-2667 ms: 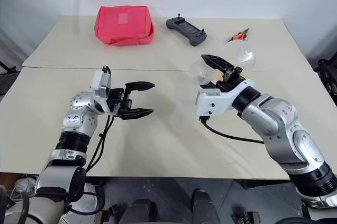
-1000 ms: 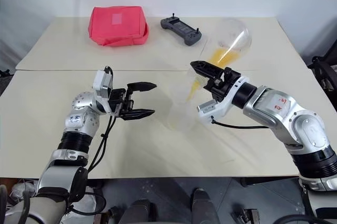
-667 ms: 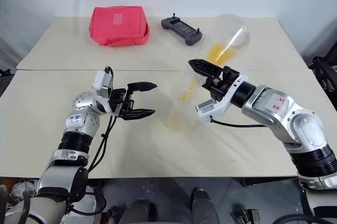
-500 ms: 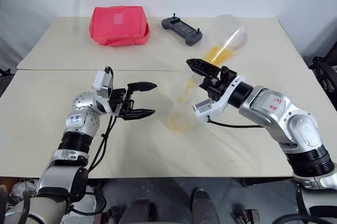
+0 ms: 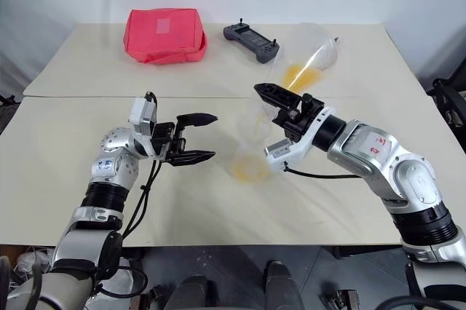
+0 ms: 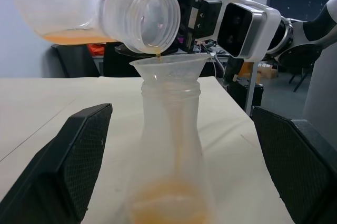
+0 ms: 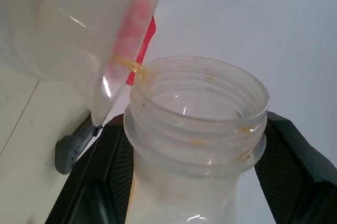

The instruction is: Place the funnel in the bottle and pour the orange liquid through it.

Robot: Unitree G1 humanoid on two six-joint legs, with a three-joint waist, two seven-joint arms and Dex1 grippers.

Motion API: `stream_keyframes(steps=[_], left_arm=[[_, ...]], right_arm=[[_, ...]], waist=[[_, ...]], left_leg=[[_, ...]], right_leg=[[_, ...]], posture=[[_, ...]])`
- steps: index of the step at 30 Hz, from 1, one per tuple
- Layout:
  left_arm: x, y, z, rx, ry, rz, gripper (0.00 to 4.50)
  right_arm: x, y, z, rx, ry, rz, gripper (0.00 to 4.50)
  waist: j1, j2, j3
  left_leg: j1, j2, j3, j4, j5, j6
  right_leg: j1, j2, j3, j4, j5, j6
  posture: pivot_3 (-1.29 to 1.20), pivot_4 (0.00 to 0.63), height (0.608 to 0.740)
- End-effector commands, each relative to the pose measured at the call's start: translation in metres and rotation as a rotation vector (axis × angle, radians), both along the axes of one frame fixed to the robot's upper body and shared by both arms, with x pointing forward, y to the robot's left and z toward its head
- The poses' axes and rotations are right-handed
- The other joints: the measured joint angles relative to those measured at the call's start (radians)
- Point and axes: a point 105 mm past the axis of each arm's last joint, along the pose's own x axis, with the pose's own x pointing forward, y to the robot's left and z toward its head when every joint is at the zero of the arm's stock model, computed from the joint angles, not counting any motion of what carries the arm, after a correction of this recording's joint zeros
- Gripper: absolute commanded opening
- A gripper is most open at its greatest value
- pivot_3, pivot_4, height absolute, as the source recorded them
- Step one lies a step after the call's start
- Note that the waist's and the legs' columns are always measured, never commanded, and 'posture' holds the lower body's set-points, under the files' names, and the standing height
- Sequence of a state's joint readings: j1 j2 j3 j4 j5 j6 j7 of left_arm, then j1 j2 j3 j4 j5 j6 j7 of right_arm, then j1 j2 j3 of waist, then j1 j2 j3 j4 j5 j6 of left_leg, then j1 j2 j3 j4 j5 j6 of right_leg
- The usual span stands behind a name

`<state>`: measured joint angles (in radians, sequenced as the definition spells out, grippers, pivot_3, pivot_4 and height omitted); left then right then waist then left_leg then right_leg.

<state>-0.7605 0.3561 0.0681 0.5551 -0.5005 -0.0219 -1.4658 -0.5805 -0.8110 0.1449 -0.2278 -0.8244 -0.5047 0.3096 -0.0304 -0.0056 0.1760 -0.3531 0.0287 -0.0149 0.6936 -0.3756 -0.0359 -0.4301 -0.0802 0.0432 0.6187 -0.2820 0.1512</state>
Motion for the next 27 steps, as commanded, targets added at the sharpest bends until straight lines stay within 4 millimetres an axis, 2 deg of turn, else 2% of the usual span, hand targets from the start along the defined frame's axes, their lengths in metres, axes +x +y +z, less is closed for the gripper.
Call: stream_keyframes(steps=[1,27], left_arm=[[-0.0021,-0.0007,0.0092,-0.015,-0.041,-0.007,4.5],[-0.0037,0.0007,0.0091,-0.017,-0.042,-0.015,4.5]], right_arm=[[-0.0043,0.0005,0.0113,0.004,-0.053,0.027,2.75],[-0.0013,0.0037,0.0143,-0.04,-0.147,0.074,2.75]], waist=[[0.0,0.0,0.0],[-0.001,0.0,0.0]], left_leg=[[0.0,0.0,0.0,0.0,0.0,0.0],[0.0,0.0,0.0,0.0,0.0,0.0]], right_leg=[[0.0,0.0,0.0,0.0,0.0,0.0],[0.0,0.0,0.0,0.0,0.0,0.0]], posture=[[0.0,0.15,0.74],[0.0,0.15,0.74]])
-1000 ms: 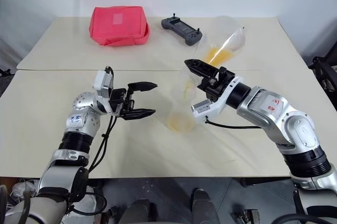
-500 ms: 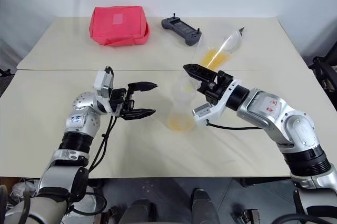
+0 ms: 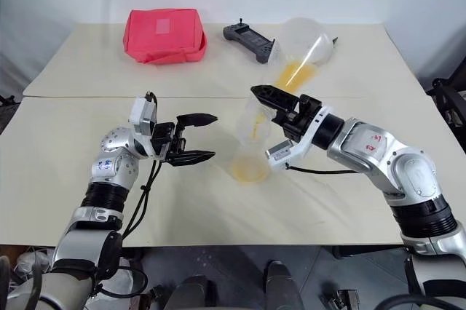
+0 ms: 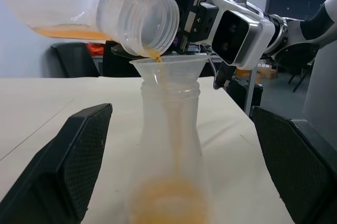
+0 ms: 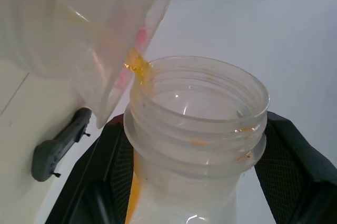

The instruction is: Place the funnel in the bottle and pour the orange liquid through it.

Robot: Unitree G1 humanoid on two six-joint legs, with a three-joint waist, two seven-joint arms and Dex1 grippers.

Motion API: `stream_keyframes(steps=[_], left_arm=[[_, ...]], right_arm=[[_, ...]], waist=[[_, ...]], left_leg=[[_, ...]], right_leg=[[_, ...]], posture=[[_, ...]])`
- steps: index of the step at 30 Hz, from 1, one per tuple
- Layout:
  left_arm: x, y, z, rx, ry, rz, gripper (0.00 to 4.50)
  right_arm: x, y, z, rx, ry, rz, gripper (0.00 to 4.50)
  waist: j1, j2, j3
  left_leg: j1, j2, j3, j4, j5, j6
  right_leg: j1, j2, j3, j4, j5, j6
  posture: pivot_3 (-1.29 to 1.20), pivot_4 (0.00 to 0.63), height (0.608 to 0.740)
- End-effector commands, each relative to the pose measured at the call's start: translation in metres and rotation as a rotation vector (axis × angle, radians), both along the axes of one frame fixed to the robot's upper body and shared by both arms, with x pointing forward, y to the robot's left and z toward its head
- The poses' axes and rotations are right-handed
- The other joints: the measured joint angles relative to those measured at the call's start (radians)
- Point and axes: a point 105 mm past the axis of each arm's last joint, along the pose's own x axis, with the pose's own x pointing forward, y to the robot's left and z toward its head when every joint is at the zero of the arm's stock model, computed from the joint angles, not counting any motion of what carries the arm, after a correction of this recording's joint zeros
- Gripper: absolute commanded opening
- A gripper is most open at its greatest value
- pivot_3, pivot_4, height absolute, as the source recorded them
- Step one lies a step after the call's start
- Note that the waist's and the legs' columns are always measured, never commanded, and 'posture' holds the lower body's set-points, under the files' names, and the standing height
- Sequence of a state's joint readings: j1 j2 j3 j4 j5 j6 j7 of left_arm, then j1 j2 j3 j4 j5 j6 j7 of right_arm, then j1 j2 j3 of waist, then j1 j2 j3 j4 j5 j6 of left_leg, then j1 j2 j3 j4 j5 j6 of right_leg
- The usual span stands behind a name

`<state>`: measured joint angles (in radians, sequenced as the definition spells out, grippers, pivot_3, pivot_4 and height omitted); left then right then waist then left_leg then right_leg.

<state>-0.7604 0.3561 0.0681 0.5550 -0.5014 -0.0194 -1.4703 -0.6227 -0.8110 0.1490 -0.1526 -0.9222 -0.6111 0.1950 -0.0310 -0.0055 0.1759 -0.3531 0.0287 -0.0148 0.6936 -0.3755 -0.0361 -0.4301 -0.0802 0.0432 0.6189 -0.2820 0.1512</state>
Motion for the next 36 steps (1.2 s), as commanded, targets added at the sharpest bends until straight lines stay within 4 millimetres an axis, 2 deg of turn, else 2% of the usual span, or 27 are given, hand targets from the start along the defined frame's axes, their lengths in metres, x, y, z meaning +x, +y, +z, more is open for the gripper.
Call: stream_keyframes(steps=[1,14,36], left_arm=[[-0.003,0.001,0.009,-0.017,-0.044,-0.01,4.5],[-0.004,0.005,0.008,0.016,-0.007,-0.019,4.5],[-0.011,0.012,0.004,-0.1,0.058,-0.012,4.5]], right_arm=[[-0.004,0.002,0.014,0.013,-0.062,0.026,2.75],[-0.007,0.002,0.014,-0.004,-0.093,0.049,2.75],[-0.005,-0.001,0.016,-0.026,-0.138,0.045,2.75]], waist=[[0.0,0.0,0.0],[-0.001,0.0,0.0],[-0.002,0.0,0.0]], left_leg=[[0.0,0.0,0.0,0.0,0.0,0.0],[0.0,0.0,0.0,0.0,0.0,0.0],[0.0,0.0,0.0,0.0,0.0,0.0]], right_leg=[[0.0,0.0,0.0,0.0,0.0,0.0],[0.0,0.0,0.0,0.0,0.0,0.0],[0.0,0.0,0.0,0.0,0.0,0.0]], posture=[[0.0,0.15,0.74],[0.0,0.15,0.74],[0.0,0.15,0.74]])
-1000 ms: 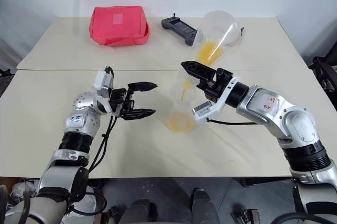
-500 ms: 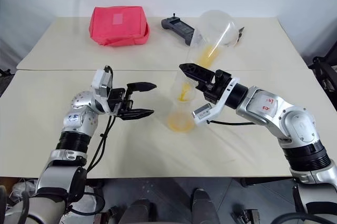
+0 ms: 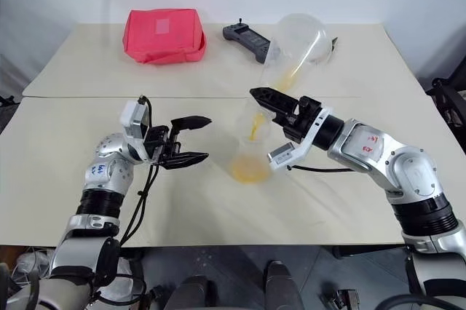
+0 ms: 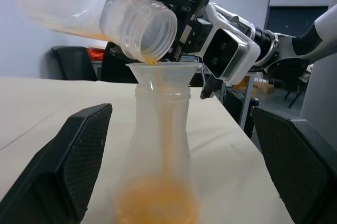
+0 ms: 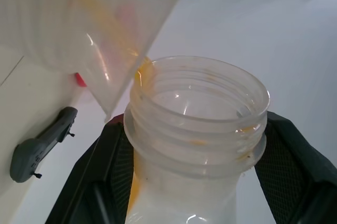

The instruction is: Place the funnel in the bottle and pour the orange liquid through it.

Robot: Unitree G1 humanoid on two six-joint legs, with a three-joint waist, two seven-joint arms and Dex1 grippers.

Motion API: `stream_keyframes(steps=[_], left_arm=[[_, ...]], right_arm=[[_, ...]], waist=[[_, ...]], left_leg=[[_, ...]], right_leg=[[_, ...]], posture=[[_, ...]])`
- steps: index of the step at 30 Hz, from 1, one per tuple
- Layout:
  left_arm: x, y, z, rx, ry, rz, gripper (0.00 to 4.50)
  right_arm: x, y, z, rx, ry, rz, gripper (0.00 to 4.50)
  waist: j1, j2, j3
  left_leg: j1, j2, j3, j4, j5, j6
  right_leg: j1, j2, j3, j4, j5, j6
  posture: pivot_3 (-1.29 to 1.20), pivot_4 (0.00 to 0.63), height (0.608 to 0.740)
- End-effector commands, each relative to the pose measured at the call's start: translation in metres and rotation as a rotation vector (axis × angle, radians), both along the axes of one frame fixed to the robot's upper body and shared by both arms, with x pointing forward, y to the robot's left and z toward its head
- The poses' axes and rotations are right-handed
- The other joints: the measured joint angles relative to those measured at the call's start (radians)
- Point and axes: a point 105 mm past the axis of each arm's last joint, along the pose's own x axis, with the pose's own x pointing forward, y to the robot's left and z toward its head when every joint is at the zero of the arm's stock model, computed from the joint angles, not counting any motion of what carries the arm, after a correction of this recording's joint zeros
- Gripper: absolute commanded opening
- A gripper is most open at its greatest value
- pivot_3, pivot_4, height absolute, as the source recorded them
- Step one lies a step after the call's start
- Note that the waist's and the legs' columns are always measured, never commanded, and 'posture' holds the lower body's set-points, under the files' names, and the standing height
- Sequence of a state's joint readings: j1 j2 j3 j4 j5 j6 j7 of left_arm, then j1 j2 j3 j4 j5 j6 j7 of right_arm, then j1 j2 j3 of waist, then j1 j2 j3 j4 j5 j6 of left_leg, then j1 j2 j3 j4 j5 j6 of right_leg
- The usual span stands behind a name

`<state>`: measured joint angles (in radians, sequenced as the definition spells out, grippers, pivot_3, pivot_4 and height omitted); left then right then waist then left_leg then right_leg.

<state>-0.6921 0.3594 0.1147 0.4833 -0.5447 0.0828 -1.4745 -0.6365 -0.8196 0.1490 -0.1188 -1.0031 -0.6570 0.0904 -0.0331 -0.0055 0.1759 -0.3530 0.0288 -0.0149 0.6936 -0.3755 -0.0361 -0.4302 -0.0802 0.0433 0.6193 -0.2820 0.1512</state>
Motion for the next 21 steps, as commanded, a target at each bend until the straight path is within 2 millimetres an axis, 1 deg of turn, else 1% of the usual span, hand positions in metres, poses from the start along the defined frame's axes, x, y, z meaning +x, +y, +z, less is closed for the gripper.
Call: stream_keyframes(steps=[1,21], left_arm=[[-0.0034,0.0009,0.0088,-0.042,-0.019,-0.007,4.5],[-0.0026,-0.0007,0.0111,-0.066,0.009,-0.01,4.5]], right_arm=[[-0.005,-0.0004,0.0156,0.001,-0.07,0.017,2.75],[-0.0059,0.0011,0.0095,-0.002,-0.073,0.019,2.75]], waist=[[0.0,0.0,0.0],[0.0,0.0,0.0]], left_leg=[[0.0,0.0,0.0,0.0,0.0,0.0],[0.0,0.0,0.0,0.0,0.0,0.0]], right_leg=[[0.0,0.0,0.0,0.0,0.0,0.0],[0.0,0.0,0.0,0.0,0.0,0.0]], posture=[[0.0,0.15,0.74],[0.0,0.15,0.74]])
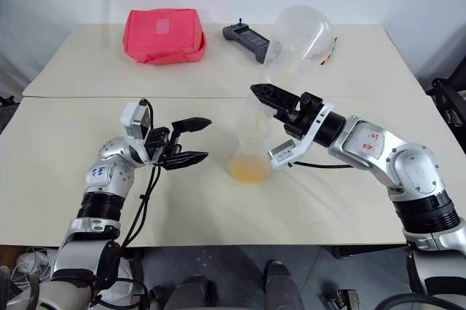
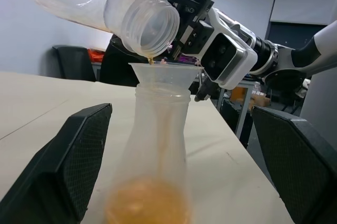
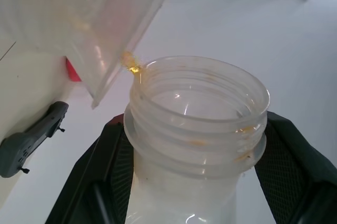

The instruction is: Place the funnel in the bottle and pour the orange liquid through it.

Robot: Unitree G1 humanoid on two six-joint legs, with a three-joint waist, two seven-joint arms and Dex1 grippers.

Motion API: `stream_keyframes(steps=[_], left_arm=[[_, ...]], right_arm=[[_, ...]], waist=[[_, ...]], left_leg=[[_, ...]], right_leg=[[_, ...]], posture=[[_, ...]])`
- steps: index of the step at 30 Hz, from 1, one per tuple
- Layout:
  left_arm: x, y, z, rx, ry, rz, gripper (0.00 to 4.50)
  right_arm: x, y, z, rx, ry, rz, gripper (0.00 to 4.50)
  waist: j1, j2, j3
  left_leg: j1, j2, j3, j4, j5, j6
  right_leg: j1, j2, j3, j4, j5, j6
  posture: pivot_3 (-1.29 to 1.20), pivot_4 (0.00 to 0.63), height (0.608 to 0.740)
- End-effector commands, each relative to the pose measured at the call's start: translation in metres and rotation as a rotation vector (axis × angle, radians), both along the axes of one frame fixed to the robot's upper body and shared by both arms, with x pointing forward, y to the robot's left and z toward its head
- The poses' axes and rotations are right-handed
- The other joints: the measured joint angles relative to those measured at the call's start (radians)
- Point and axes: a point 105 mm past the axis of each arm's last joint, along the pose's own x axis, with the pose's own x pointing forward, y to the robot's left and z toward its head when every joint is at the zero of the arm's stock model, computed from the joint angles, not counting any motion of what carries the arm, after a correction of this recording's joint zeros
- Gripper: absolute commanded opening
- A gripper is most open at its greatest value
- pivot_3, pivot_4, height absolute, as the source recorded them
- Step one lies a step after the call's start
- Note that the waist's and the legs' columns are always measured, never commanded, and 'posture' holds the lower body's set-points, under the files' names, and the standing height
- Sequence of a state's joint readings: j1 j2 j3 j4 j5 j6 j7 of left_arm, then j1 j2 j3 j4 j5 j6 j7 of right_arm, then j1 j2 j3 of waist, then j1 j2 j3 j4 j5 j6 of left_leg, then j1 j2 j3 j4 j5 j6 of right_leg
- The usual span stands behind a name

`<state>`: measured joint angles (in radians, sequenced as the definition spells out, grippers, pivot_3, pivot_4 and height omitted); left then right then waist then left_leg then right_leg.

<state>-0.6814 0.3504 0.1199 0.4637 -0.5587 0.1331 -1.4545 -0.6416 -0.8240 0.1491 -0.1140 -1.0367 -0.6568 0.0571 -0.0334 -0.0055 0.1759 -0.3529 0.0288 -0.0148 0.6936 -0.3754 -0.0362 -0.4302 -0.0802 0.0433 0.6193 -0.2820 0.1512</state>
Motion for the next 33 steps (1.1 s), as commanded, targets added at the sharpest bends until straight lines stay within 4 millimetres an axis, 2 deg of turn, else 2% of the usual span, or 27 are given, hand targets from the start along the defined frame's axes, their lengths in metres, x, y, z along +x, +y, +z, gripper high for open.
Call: stream_keyframes(steps=[1,7,15,18,19,21,25,27,30,33], left_arm=[[-0.002,0.001,0.012,-0.045,-0.035,-0.006,4.5],[-0.001,0.0,0.011,-0.039,-0.033,-0.004,4.5],[0.002,-0.002,0.013,-0.026,-0.053,0.007,4.5],[0.004,-0.001,0.016,-0.017,-0.063,0.017,4.5],[0.004,-0.001,0.016,-0.01,-0.062,0.023,4.5],[0.006,0.0,0.014,0.011,-0.049,0.038,4.5],[0.011,0.0,0.011,0.046,-0.016,0.075,4.5],[0.013,-0.001,0.011,0.05,-0.008,0.087,4.5],[0.018,-0.001,0.008,0.076,-0.017,0.147,4.5],[0.02,-0.001,0.009,0.066,-0.009,0.161,4.5]], right_arm=[[-0.007,0.002,0.008,0.006,-0.041,0.021,2.75],[-0.007,0.003,0.01,0.064,-0.024,0.018,2.75],[-0.006,-0.019,0.02,0.6,0.272,0.027,2.75],[0.001,-0.037,0.032,0.899,0.417,0.013,2.75],[0.005,-0.046,0.035,1.046,0.479,0.011,2.75],[0.014,-0.067,0.031,1.316,0.615,0.012,2.75],[0.025,-0.093,0.016,1.599,0.764,0.001,2.75],[0.026,-0.096,0.012,1.648,0.803,0.008,2.75],[0.032,-0.107,-0.005,1.755,0.882,-0.012,2.75],[0.036,-0.111,-0.014,1.801,0.93,-0.023,2.75]], waist=[[0.0,0.0,0.0],[0.0,0.0,0.0],[0.001,0.0,0.0],[0.001,0.0,0.0],[0.002,0.0,0.0],[0.002,0.0,0.0],[0.004,0.0,0.0],[0.004,0.0,0.0],[0.003,0.0,0.0],[0.003,0.0,0.0]], left_leg=[[0.0,0.0,0.0,0.0,0.0,0.0],[0.0,0.0,0.0,0.0,0.0,0.0],[0.0,0.0,0.0,0.001,0.0,0.0],[0.0,0.0,-0.001,0.001,0.0,0.0],[0.0,0.0,-0.001,0.001,0.0,0.0],[0.001,0.0,-0.001,0.002,0.0,0.0],[0.0,0.0,-0.001,0.002,0.0,0.0],[0.0,0.0,-0.001,0.002,0.0,0.0],[0.0,0.0,-0.001,0.001,0.0,0.0],[0.0,0.0,-0.001,0.001,0.0,0.0]], right_leg=[[0.0,0.0,0.0,0.0,0.0,0.0],[0.0,0.0,0.0,0.0,0.0,0.0],[0.0,-0.001,0.0,0.001,0.0,0.0],[0.0,0.0,0.0,0.001,0.0,0.0],[0.0,0.0,0.0,0.002,0.0,0.0],[0.001,0.0,-0.001,0.002,0.0,0.0],[0.001,0.0,0.0,0.003,0.0,0.0],[0.0,0.0,-0.001,0.003,0.0,0.0],[0.0,0.0,0.0,0.003,0.0,0.0],[0.0,0.0,0.0,0.003,0.0,0.0]], posture=[[0.0,0.15,0.74],[0.0,0.15,0.74],[0.0,0.15,0.74],[0.0,0.15,0.74],[0.0,0.15,0.74],[0.0,0.15,0.74],[0.0,0.15,0.74],[0.0,0.15,0.74],[0.0,0.15,0.74],[0.0,0.15,0.74]])
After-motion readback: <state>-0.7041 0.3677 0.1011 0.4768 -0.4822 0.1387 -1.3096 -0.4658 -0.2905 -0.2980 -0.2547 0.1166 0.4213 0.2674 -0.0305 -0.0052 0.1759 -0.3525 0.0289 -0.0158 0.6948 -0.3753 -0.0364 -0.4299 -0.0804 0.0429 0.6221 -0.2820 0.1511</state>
